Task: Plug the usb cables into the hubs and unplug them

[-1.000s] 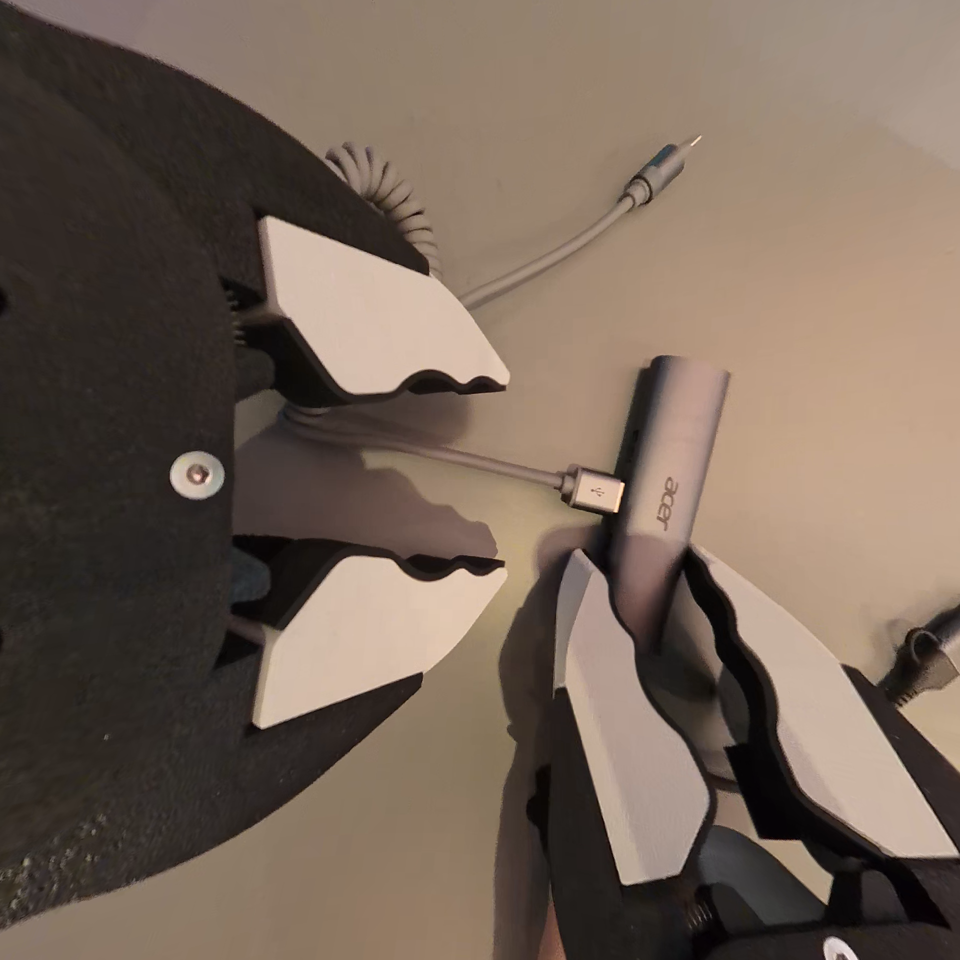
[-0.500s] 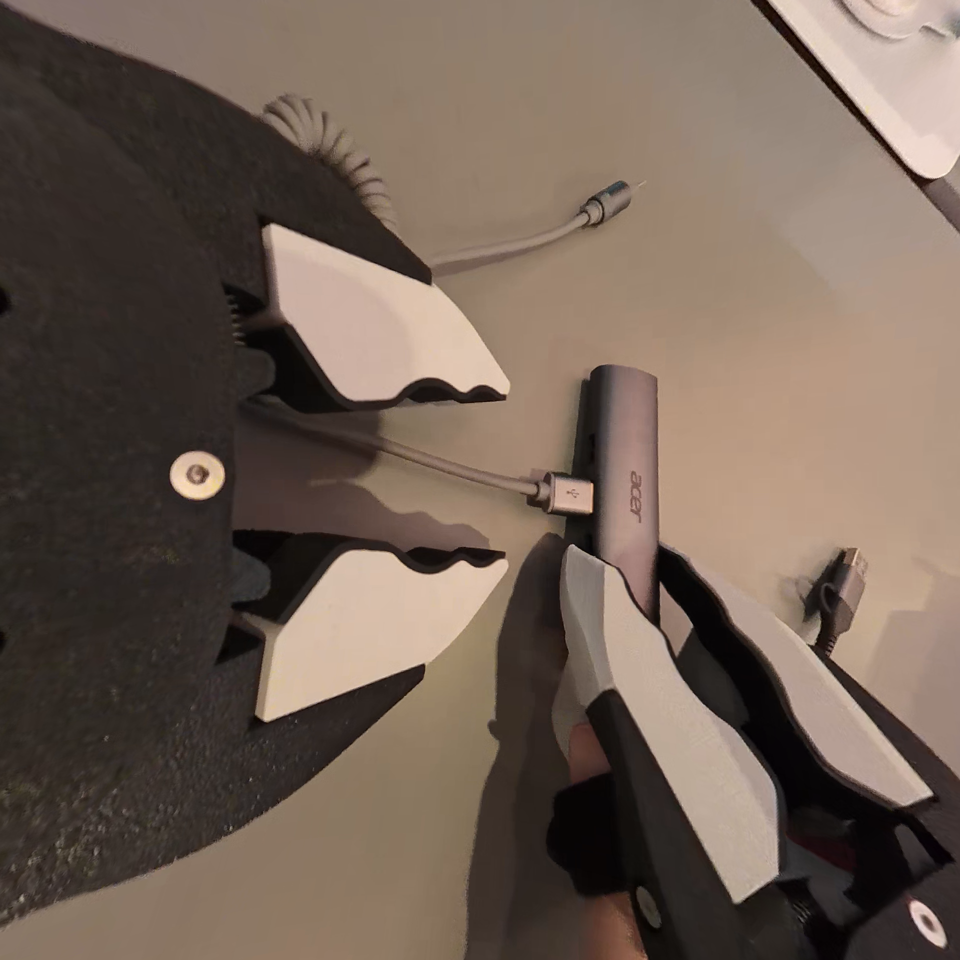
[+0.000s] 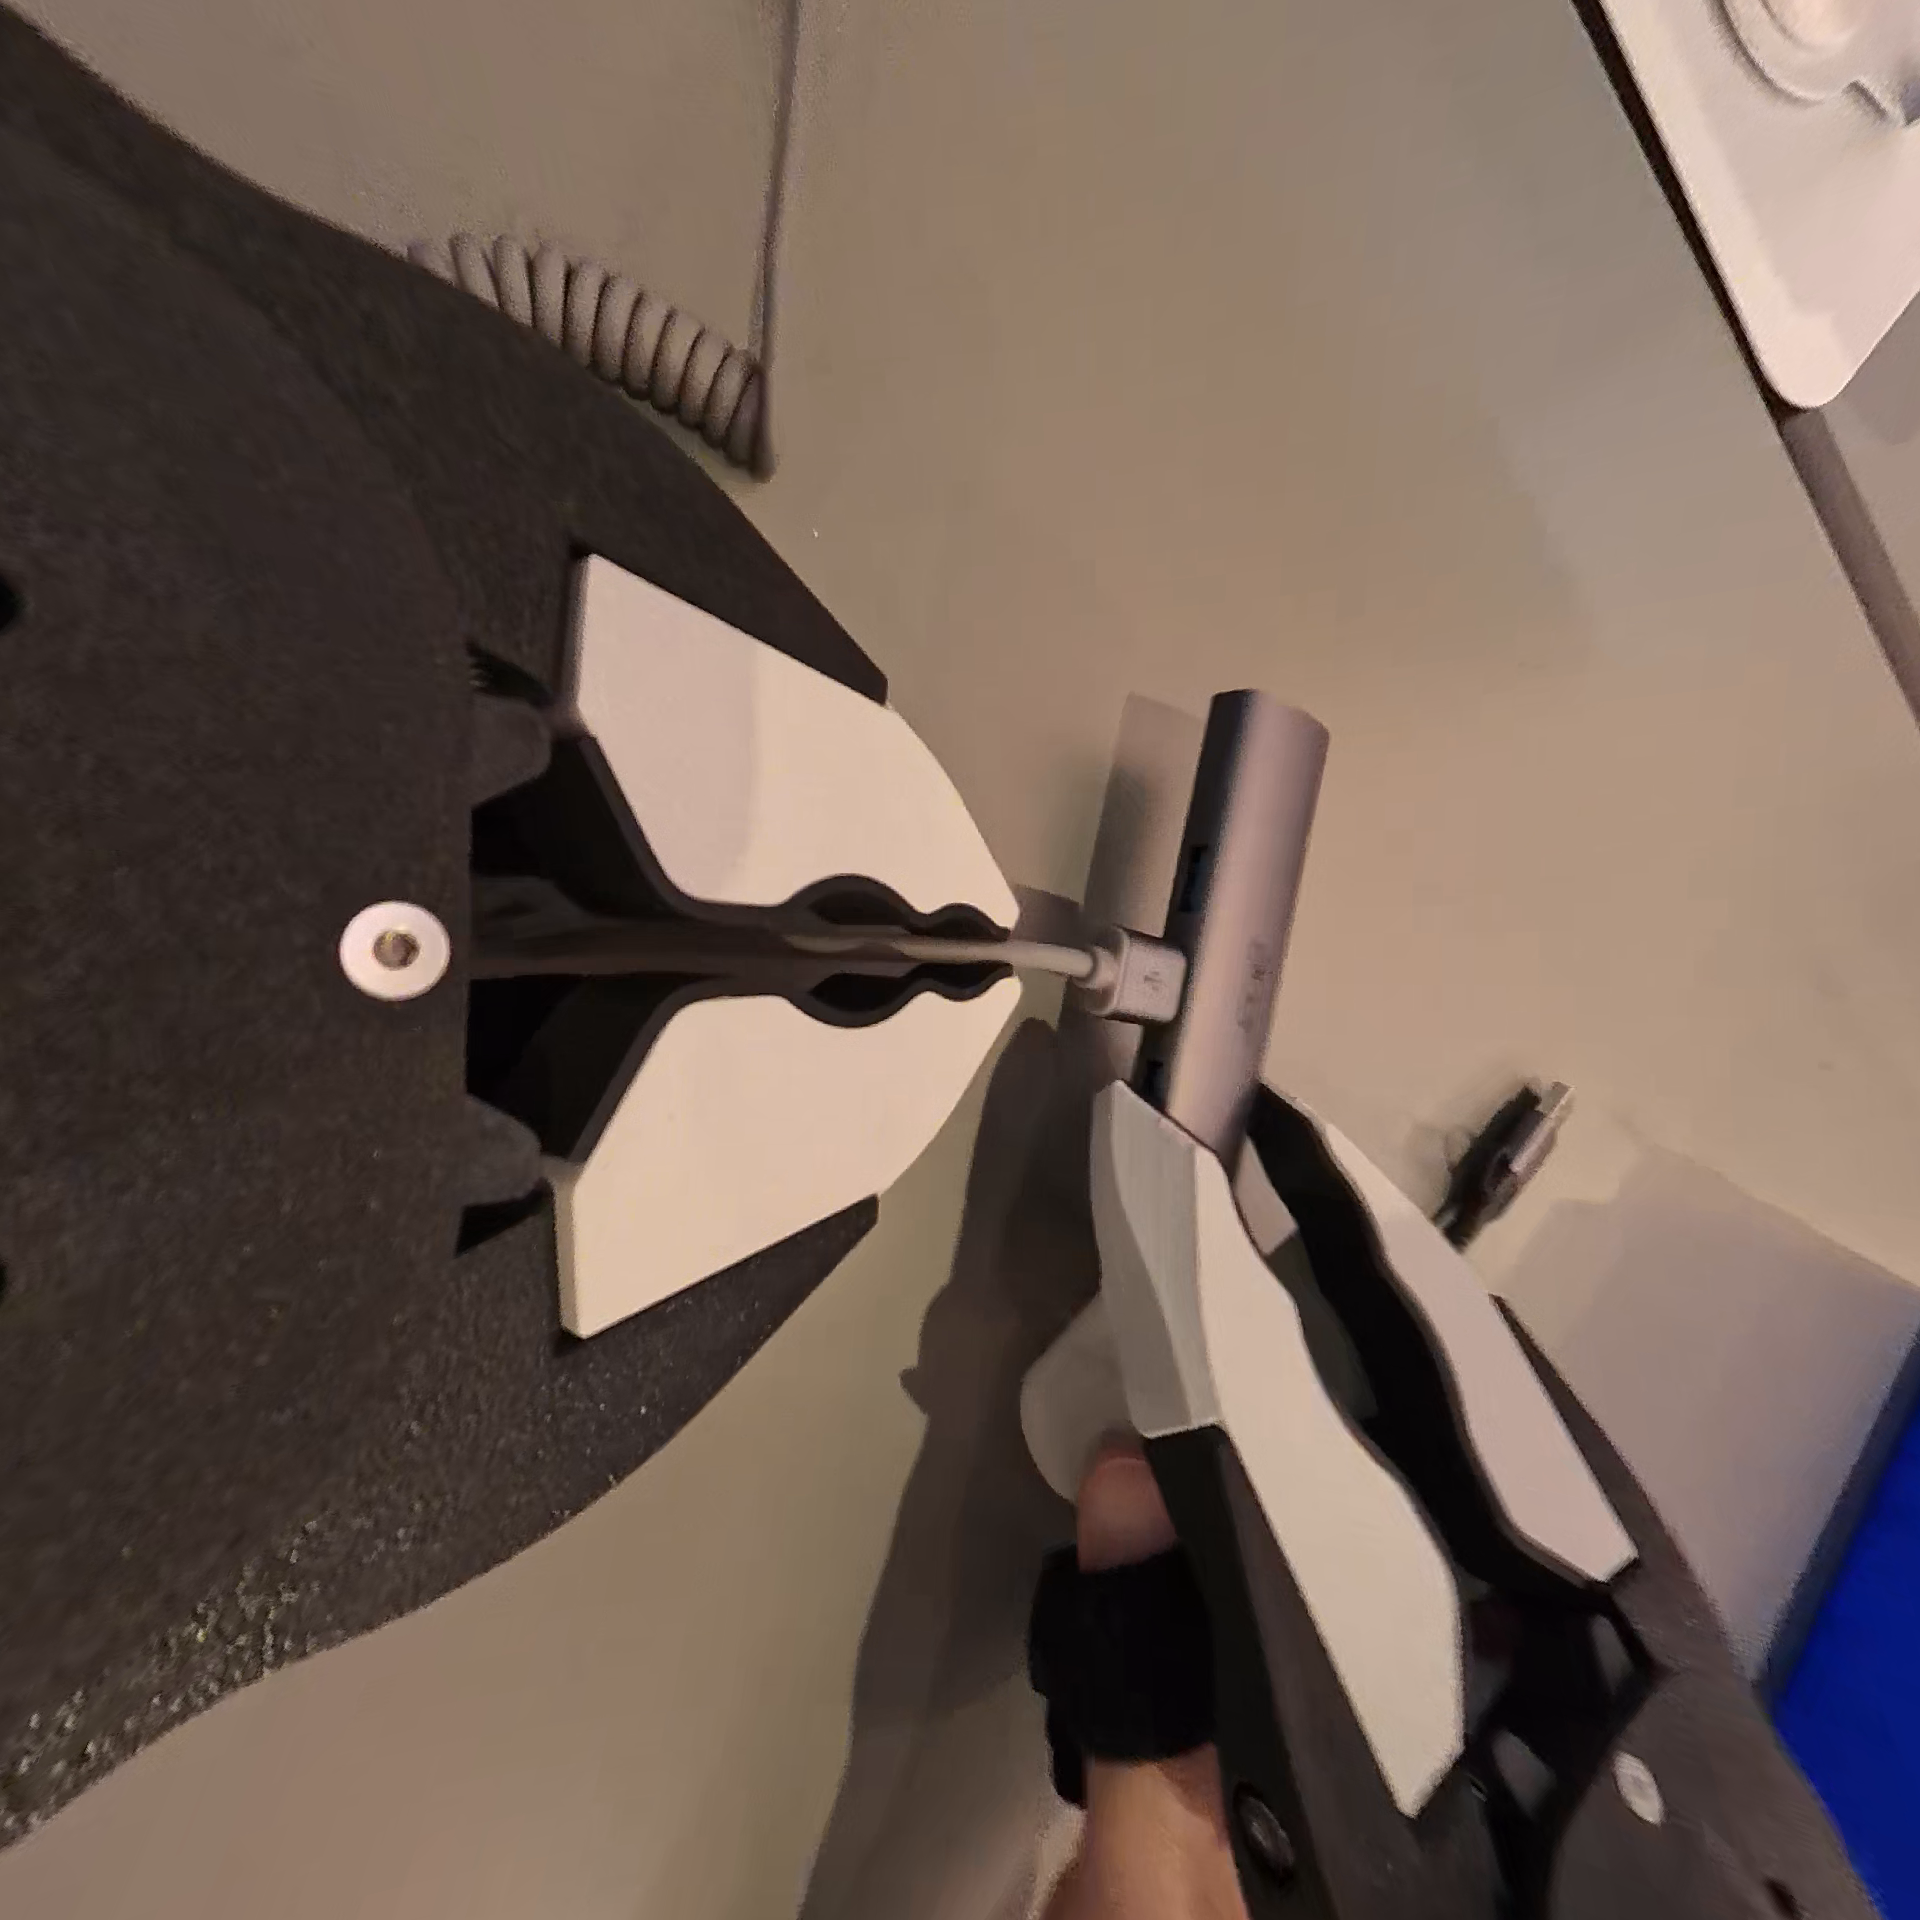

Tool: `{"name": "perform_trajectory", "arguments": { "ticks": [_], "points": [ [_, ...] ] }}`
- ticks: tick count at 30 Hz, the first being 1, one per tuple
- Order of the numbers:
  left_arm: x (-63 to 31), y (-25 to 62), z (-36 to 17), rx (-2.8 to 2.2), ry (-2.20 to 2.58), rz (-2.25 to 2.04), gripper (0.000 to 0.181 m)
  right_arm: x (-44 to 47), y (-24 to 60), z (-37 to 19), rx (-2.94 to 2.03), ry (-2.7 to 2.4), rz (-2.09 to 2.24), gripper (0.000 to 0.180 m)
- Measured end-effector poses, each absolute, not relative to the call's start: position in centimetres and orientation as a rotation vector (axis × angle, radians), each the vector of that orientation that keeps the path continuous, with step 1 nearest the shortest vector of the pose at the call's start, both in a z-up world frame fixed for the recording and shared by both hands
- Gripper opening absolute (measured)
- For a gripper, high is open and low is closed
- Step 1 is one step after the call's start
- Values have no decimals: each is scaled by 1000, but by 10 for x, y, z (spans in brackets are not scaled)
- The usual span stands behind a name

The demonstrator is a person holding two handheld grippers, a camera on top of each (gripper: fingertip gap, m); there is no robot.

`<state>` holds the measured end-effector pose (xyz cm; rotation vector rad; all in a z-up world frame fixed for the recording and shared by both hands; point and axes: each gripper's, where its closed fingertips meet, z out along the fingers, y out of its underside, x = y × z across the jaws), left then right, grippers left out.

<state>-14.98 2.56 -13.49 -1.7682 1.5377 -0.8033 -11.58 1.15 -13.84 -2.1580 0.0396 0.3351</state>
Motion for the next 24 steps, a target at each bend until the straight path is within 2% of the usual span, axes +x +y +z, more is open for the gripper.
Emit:
{"name": "perform_trajectory", "arguments": {
  "ticks": [1,3,12,20,24],
  "points": [
    [-149,26,-133,-1782,1515,-814,3,-114,11,-139,-2145,52,325,49],
    [-148,25,-131,-1809,1484,-842,3,-110,10,-136,-2106,81,315,55],
    [-147,26,-128,-1889,1395,-926,3,-106,-1,-127,-2034,173,287,57],
    [-139,31,-107,-1859,1377,-919,3,-118,-18,-72,-1859,158,453,46],
    [-134,36,-98,-1846,1361,-919,3,-144,-32,-53,-1787,74,643,35]
  ]
}}
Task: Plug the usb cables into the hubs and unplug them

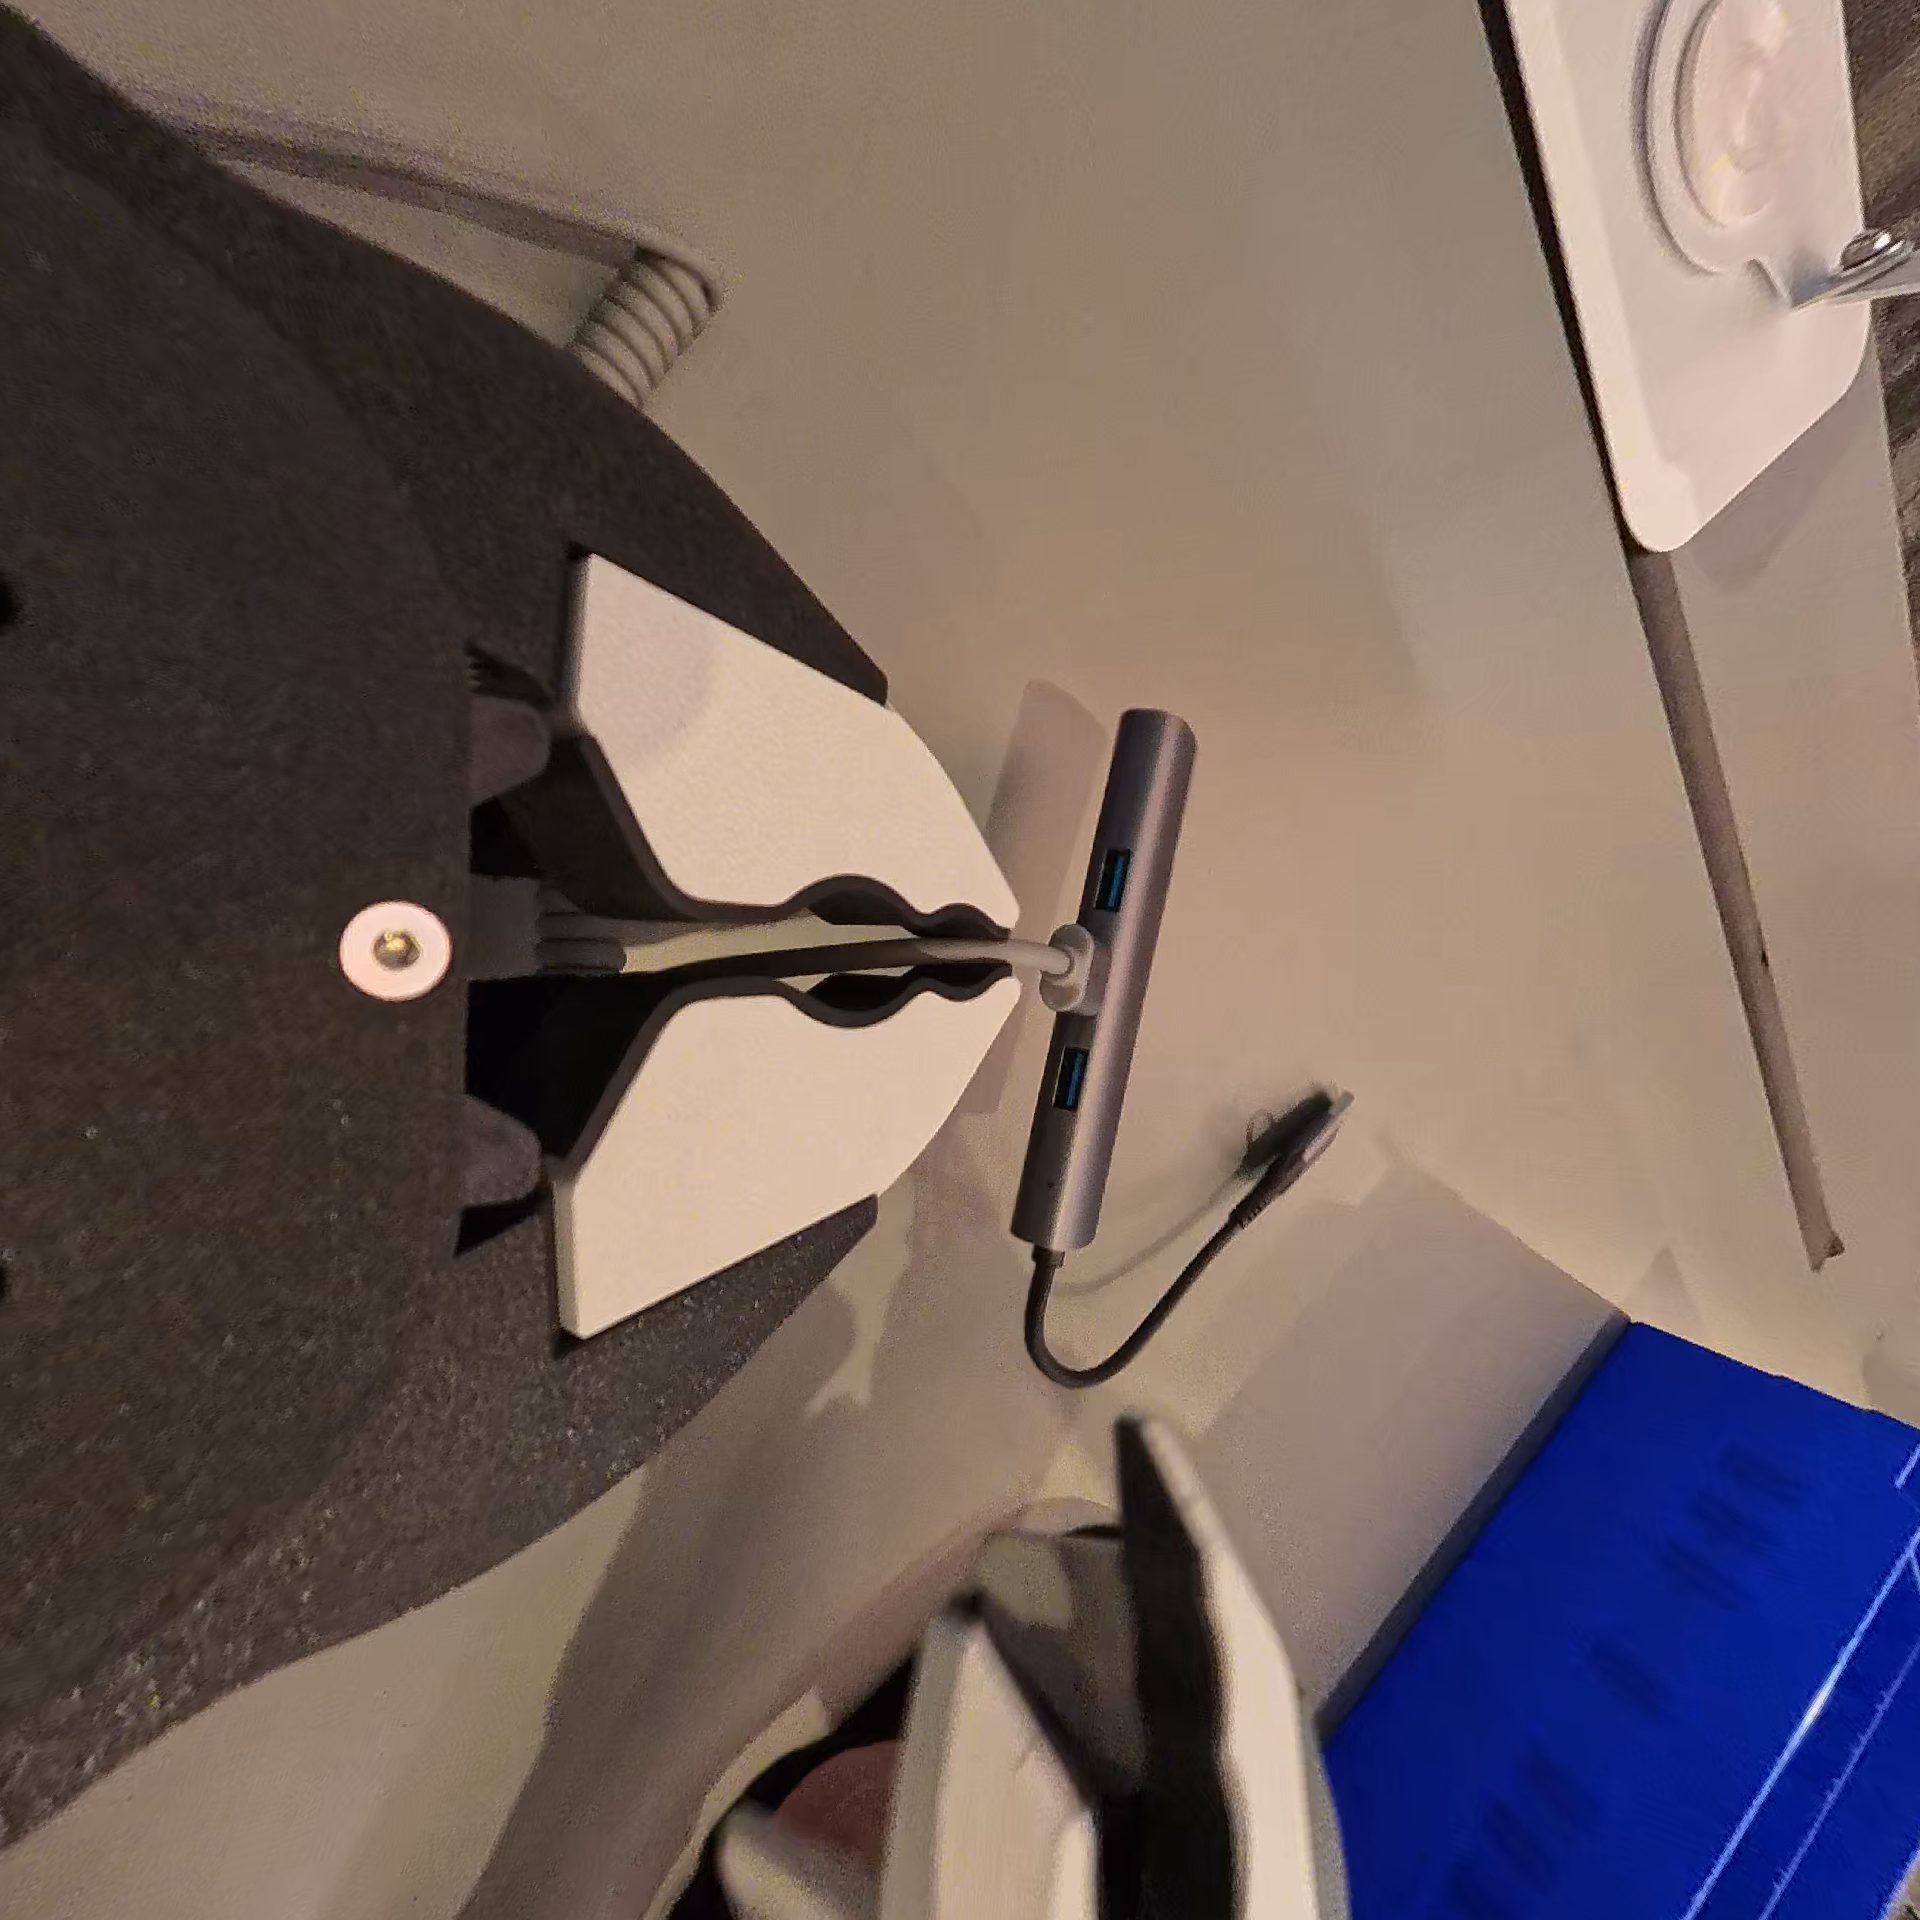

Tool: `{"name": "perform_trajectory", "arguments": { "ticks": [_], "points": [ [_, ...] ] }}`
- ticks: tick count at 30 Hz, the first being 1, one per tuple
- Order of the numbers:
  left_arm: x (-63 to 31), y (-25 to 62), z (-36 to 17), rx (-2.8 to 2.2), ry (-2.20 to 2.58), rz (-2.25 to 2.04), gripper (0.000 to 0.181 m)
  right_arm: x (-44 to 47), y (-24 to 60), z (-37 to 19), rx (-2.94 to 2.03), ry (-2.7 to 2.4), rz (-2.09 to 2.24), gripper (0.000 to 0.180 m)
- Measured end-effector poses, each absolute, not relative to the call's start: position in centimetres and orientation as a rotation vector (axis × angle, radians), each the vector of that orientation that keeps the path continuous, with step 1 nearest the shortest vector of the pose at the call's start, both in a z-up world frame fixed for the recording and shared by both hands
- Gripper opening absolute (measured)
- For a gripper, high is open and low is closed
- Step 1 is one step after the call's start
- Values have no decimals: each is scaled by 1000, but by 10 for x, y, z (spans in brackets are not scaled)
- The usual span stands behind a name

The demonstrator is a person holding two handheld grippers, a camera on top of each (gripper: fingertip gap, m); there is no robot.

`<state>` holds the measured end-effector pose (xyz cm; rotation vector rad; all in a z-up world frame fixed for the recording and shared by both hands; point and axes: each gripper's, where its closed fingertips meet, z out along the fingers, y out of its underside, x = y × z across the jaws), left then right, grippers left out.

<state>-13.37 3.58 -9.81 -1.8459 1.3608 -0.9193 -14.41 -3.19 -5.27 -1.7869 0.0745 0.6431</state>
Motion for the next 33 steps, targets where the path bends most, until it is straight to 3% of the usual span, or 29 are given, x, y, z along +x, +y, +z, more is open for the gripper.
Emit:
{"name": "perform_trajectory", "arguments": {
  "ticks": [7,14,18,28,33],
  "points": [
    [-129,45,-78,-1823,1298,-960,3,-154,-28,-97,-1931,76,677,36],
    [-133,43,-74,-1799,1311,-938,3,-113,-18,-57,-1749,48,415,40],
    [-135,41,-79,-1799,1323,-925,3,-97,1,-72,-1847,148,655,59],
    [-138,37,-86,-1813,1327,-920,3,-111,26,-113,-1990,123,701,71],
    [-138,34,-85,-1807,1341,-923,3,-127,30,-115,-2032,-2,798,59]
  ]
}}
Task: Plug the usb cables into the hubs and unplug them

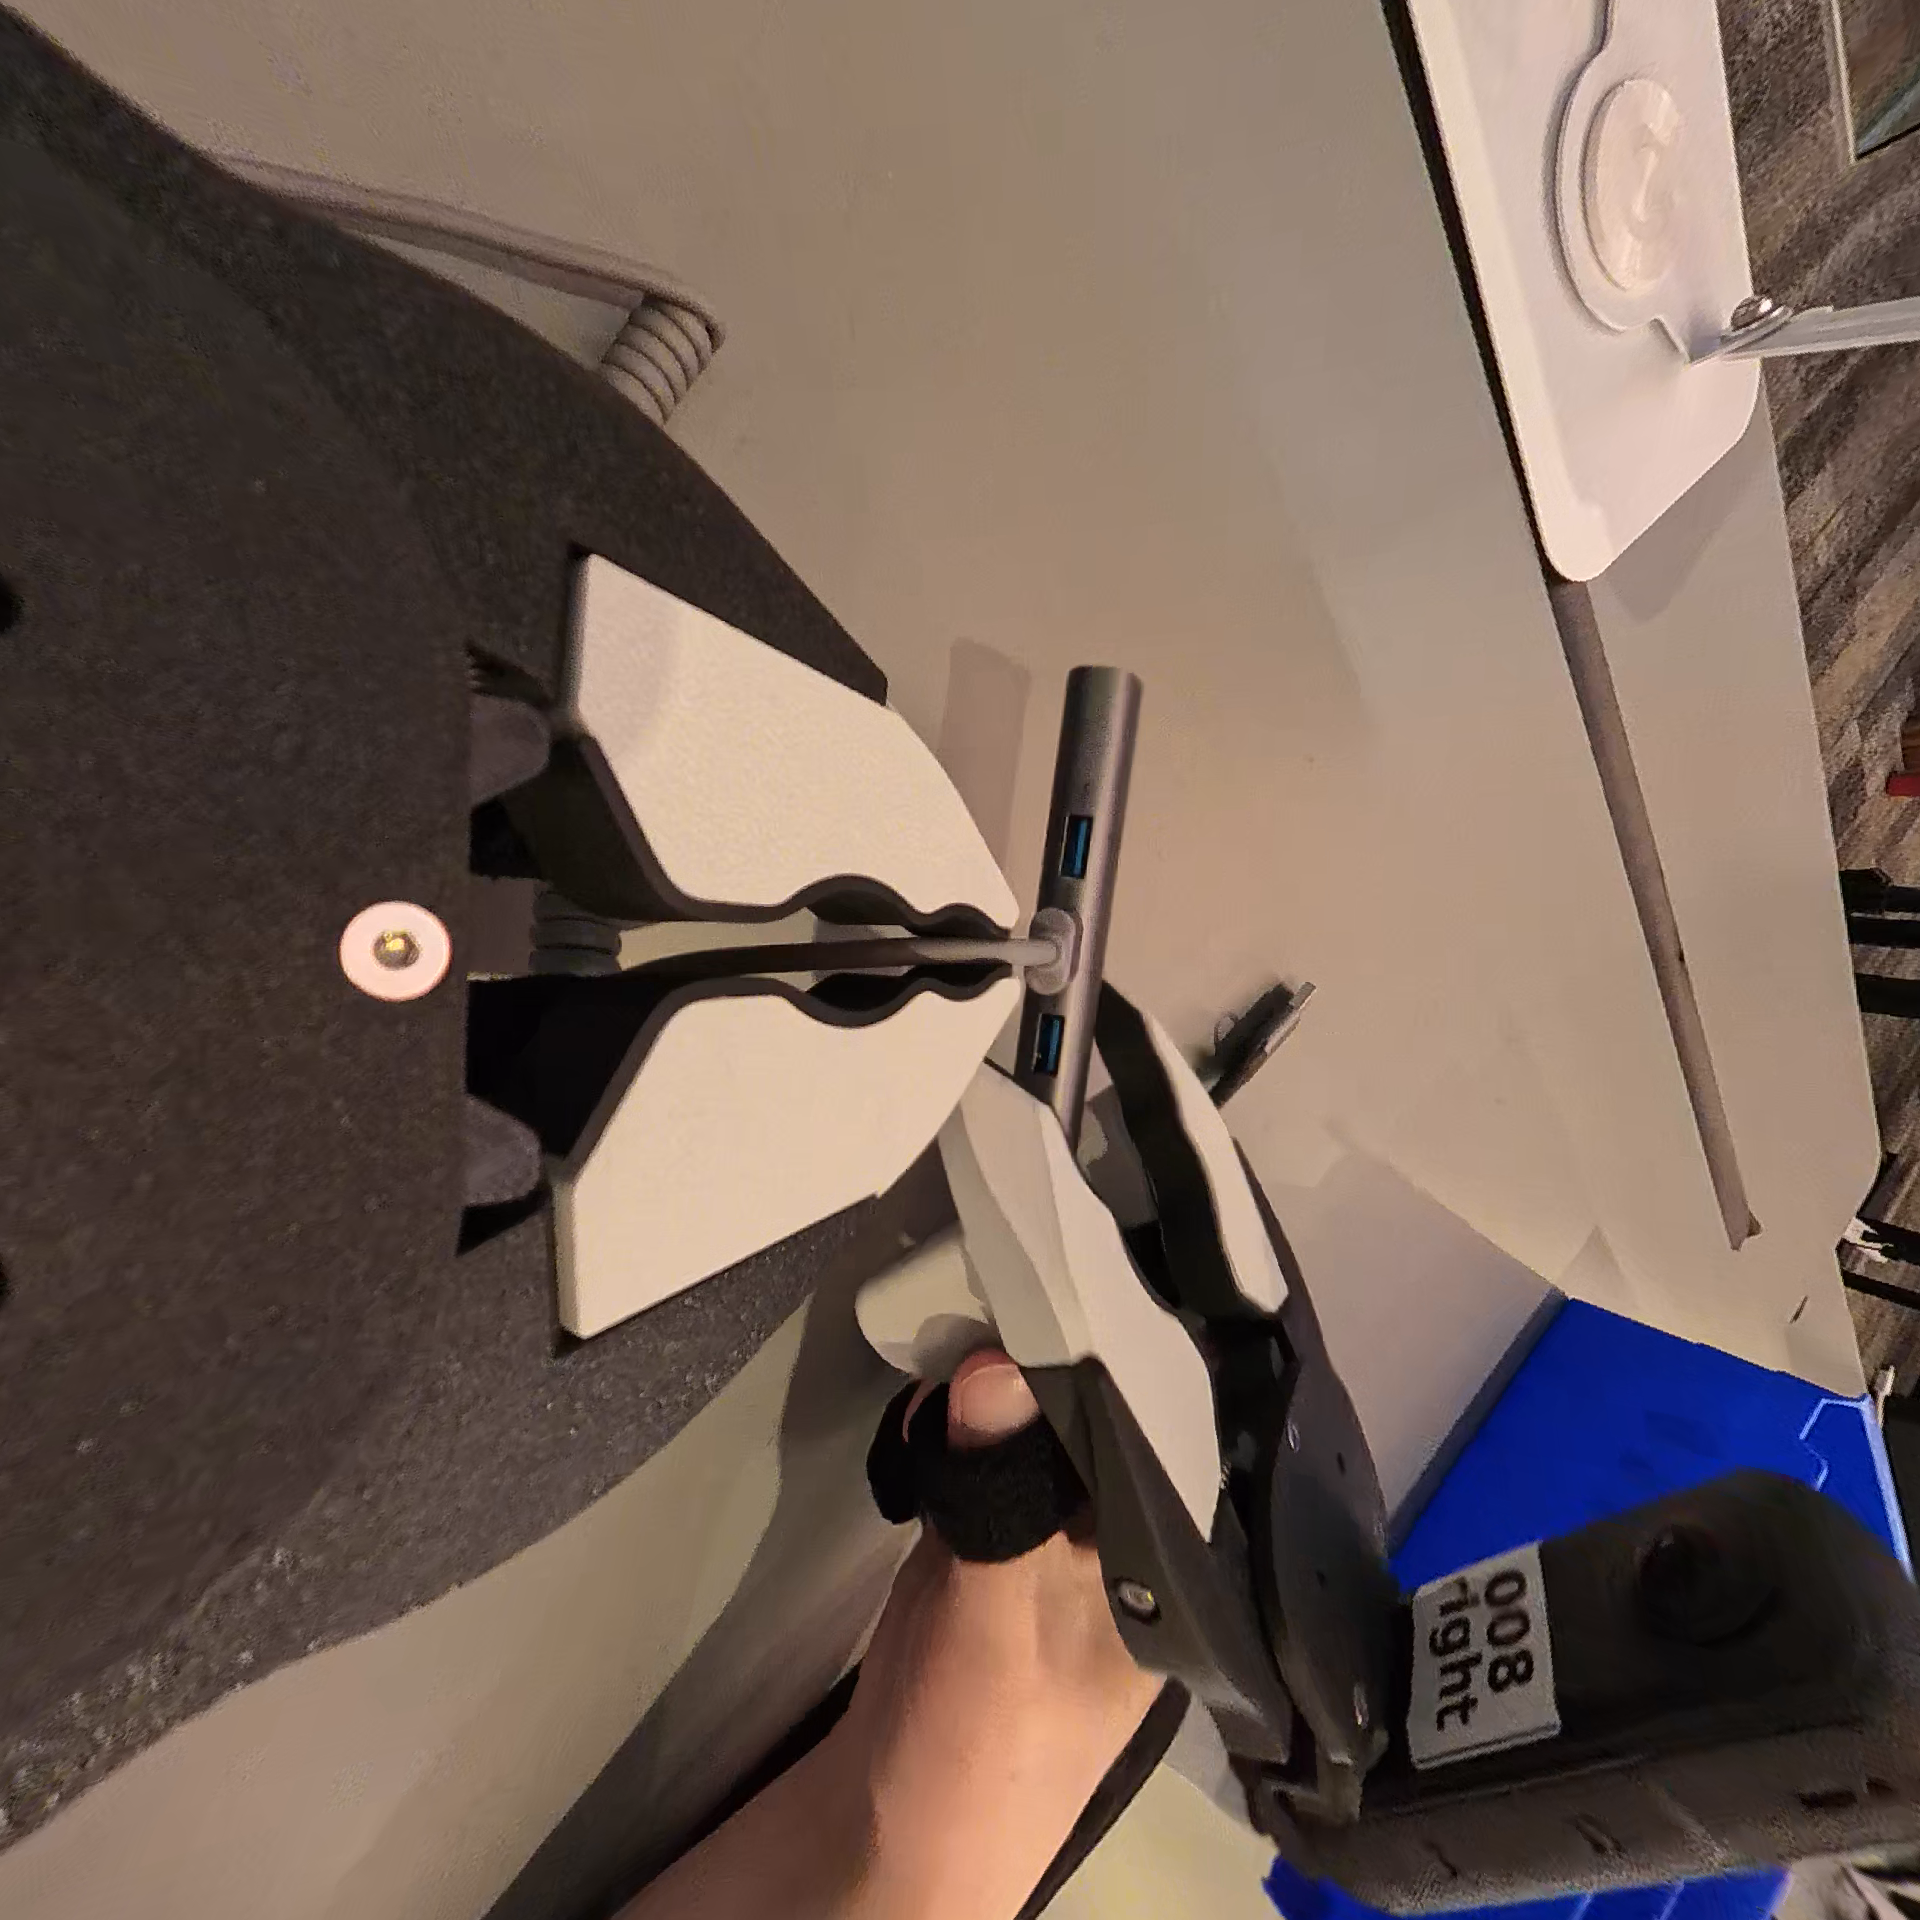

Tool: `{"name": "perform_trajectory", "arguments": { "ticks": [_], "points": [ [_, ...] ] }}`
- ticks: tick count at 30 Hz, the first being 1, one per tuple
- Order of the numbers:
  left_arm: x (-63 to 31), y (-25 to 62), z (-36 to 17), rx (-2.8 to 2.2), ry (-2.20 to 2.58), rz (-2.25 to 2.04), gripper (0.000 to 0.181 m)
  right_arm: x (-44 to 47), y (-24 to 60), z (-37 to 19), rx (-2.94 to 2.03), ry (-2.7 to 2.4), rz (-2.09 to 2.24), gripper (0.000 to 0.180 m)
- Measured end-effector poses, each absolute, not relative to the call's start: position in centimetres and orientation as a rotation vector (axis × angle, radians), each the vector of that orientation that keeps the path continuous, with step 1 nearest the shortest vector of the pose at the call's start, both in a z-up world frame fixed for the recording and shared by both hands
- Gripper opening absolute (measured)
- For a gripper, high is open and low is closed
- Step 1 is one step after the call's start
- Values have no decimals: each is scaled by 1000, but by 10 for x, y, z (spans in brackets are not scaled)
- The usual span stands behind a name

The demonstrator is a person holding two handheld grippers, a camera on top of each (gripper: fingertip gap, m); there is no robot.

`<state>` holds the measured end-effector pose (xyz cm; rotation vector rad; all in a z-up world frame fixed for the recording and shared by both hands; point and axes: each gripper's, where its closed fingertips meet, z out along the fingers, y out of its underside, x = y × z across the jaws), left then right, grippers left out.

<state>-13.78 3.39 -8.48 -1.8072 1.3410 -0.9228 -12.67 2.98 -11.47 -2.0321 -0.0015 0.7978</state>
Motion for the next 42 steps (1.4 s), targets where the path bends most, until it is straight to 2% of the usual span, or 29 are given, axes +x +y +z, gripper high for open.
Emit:
{"name": "perform_trajectory", "arguments": {
  "ticks": [2,8,13,15,23,26,32,37,42],
  "points": [
    [-138,33,-84,-1804,1339,-926,3,-128,29,-123,-2103,-45,761,51],
    [-141,33,-82,-1819,1298,-968,3,-123,29,-110,-1963,68,786,49],
    [-139,30,-83,-1815,1305,-971,3,-132,28,-120,-1992,50,862,48],
    [-139,30,-82,-1808,1312,-958,3,-134,28,-120,-2006,18,832,37],
    [-143,21,-89,-1764,1390,-926,4,-113,23,-119,-2128,-30,582,32],
    [-141,20,-90,-1715,1425,-856,15,-112,23,-124,-2199,-59,488,32],
    [-140,36,-93,-1666,1417,-657,20,-112,25,-124,-2259,-83,445,32],
    [-133,32,-93,-1611,1416,-714,40,-110,28,-119,-2254,-97,455,32],
    [-128,40,-85,-1550,1306,-732,35,-110,29,-113,-2210,-89,464,32]
  ]
}}
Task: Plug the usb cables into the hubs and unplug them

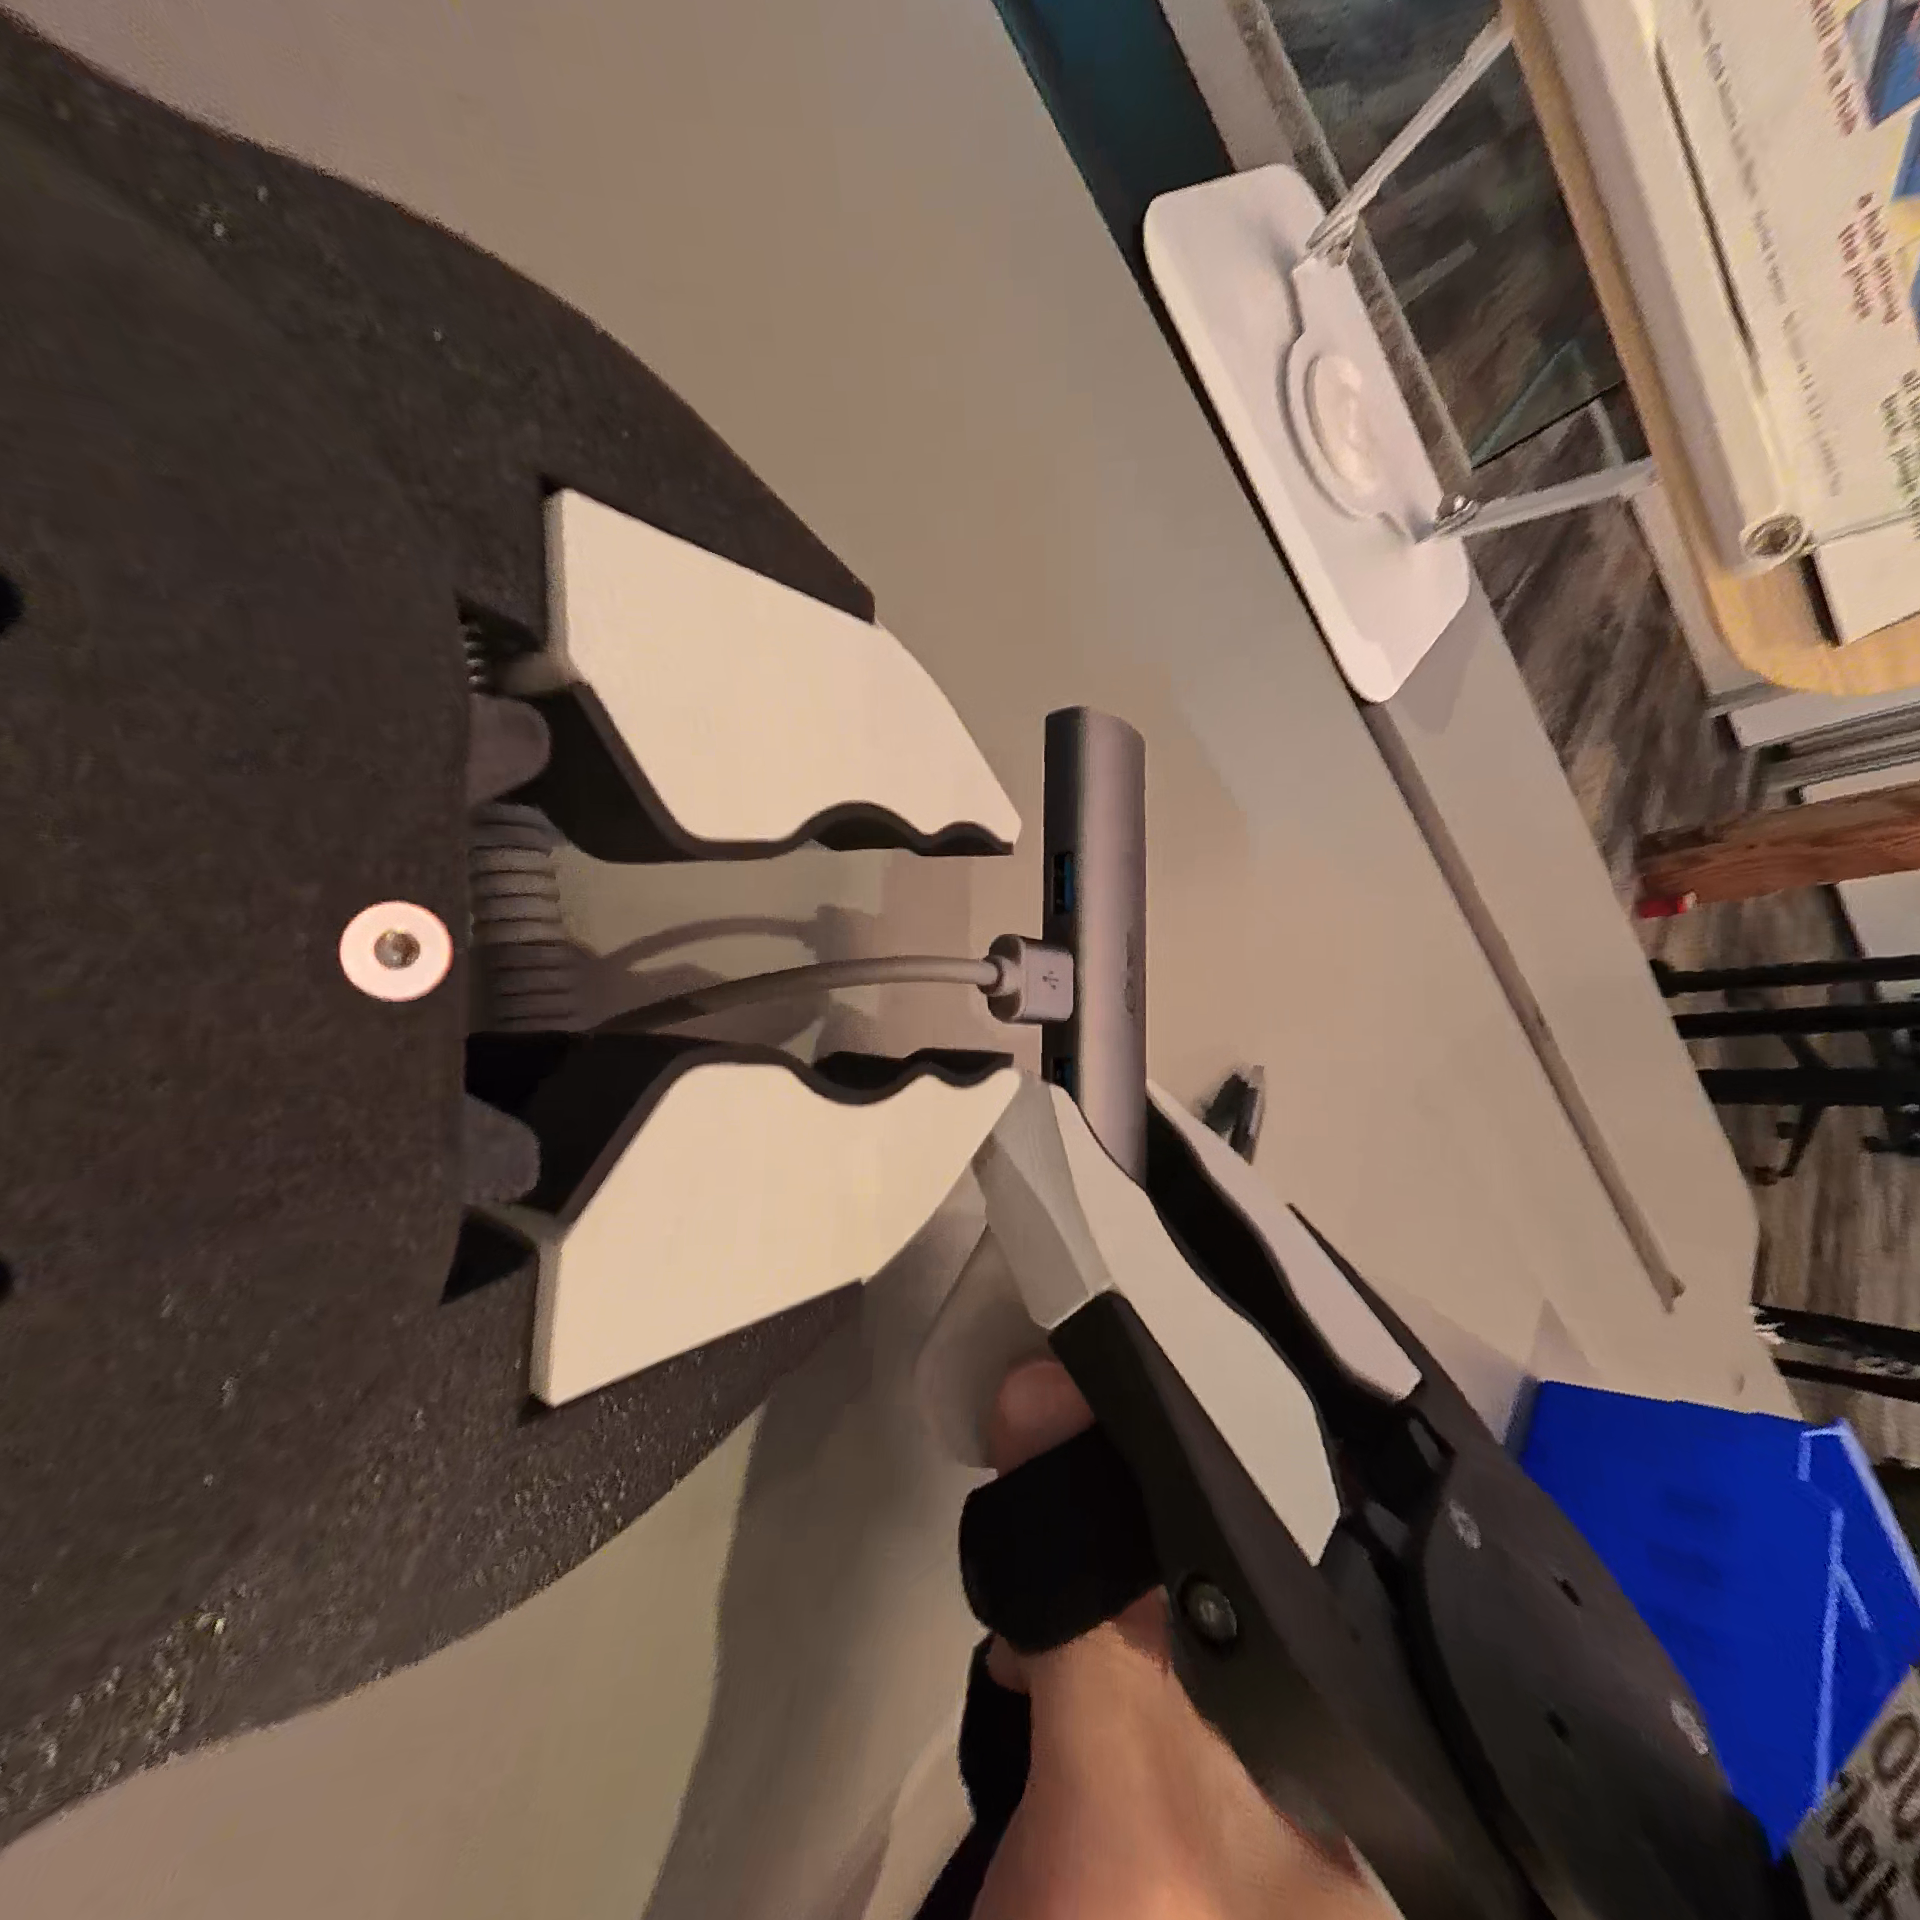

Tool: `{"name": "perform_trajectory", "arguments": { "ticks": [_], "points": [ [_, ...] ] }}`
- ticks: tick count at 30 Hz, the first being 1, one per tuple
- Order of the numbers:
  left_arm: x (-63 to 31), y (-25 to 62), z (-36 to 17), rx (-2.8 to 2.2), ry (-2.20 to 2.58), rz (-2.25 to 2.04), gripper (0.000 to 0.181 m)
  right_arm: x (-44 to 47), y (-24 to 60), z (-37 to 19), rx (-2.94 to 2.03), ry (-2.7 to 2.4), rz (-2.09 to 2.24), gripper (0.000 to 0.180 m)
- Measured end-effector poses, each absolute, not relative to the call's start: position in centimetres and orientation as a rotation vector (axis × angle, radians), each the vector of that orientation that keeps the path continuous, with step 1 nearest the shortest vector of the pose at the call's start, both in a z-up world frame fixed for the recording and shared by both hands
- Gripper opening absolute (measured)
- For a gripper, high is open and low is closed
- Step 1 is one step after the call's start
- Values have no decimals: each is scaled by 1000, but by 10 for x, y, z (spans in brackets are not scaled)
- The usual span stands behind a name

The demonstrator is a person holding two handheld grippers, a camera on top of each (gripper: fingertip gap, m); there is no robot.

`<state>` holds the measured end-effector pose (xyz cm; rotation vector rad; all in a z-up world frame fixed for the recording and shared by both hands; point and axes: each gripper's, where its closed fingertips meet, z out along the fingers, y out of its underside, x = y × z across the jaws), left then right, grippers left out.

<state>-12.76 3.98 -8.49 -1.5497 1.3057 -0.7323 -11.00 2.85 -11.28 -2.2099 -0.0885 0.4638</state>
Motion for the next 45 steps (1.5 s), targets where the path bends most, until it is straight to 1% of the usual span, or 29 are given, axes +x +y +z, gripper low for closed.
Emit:
{"name": "perform_trajectory", "arguments": {
  "ticks": [4,8,14,16,24,33,45],
  "points": [
    [-124,39,-79,-1494,1261,-761,27,-113,27,-109,-2170,-77,541,32],
    [-119,36,-82,-1473,1297,-743,23,-114,26,-109,-2160,-78,579,32],
    [-117,36,-84,-1495,1291,-744,22,-112,27,-111,-2162,-66,579,33],
    [-116,34,-86,-1501,1298,-748,18,-112,27,-112,-2168,-71,572,33],
    [-115,31,-87,-1488,1316,-788,16,-113,25,-113,-2164,-83,590,32],
    [-115,31,-95,-1498,1380,-670,16,-112,24,-123,-2206,-33,600,32],
    [-117,30,-102,-1526,1394,-662,17,-113,22,-128,-2232,4,627,32]
  ]
}}
